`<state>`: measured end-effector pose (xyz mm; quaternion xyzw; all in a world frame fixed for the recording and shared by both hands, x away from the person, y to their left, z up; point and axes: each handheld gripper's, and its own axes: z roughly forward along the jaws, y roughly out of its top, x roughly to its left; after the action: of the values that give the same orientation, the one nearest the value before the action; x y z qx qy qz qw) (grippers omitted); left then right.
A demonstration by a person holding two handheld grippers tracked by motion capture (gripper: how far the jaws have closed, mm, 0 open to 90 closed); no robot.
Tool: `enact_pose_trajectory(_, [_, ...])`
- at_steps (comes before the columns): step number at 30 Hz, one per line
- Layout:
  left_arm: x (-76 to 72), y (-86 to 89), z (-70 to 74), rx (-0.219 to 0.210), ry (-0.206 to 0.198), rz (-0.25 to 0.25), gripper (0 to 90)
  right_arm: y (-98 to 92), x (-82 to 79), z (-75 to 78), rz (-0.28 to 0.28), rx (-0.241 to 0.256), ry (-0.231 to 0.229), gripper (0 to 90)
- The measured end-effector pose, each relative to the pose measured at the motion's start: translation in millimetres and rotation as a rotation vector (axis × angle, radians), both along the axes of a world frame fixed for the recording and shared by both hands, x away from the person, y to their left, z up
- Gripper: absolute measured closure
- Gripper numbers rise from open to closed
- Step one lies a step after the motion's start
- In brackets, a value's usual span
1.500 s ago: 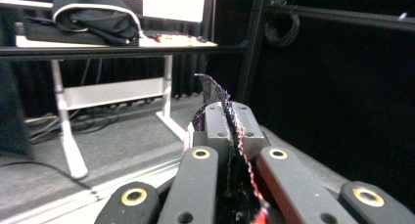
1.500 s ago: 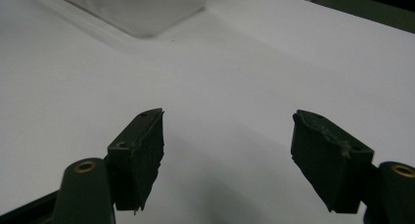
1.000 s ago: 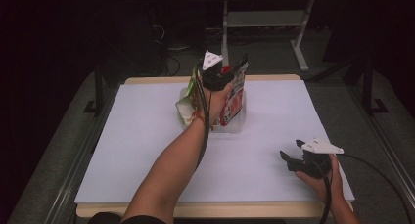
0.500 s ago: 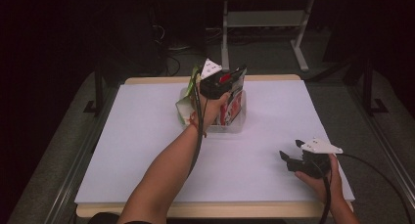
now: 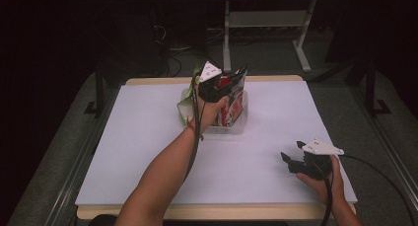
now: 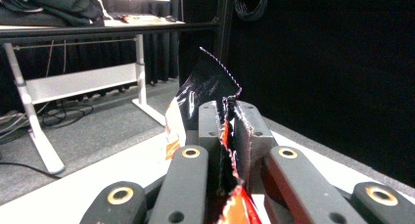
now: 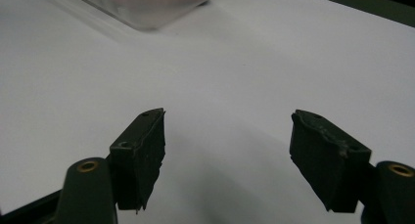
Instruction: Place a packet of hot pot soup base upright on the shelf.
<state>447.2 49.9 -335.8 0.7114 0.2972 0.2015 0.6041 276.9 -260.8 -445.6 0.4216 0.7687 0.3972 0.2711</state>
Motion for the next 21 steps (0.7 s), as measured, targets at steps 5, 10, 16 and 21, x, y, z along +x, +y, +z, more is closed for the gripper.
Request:
enact_pose_trajectory(5, [-1.3,0.7,0.4,0.011,-0.001,-0.008,82.1,0.8,0.1,-0.2,0.003,-0.004,0.001,28.6])
enact_pose_trajectory(10, [-1.8,2.9,1.0,0.021,-0.002,-0.006,81.0,0.9,0.4,-0.5,0.004,-0.005,0.002,28.6])
enact_pose_trajectory(16, [-3.1,6.1,4.8,0.051,-0.007,-0.012,79.4,3.1,1.0,-1.7,0.013,-0.015,0.002,28.7])
enact_pose_trajectory(21, [-4.3,10.0,8.7,0.09,-0.01,-0.006,77.3,3.9,1.7,-2.3,0.017,-0.019,0.006,28.8])
